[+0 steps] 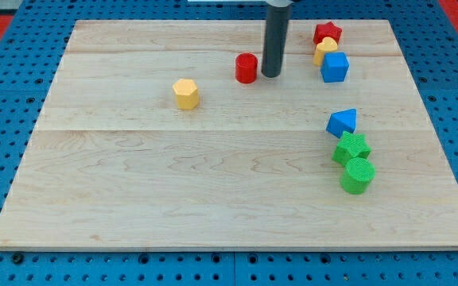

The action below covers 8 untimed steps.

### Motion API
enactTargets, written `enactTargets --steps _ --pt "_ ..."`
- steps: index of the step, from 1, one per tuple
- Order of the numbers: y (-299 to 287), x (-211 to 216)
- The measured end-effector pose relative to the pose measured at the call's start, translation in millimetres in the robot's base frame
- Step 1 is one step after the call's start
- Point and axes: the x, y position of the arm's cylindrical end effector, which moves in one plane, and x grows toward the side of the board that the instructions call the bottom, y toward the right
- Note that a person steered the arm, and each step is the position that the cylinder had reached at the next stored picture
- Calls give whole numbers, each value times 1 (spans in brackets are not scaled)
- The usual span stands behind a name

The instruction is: Slide hexagon to the bottom of red circle

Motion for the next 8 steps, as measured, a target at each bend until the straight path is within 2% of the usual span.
enactTargets --steps 1,2,3,4,5,6,7,8 --pt "-75 0" --pt "-83 5" --pt "-35 67" --pt "-63 97" --pt "-123 93" --pt "-134 83" --pt "-116 77" --pt "-115 51"
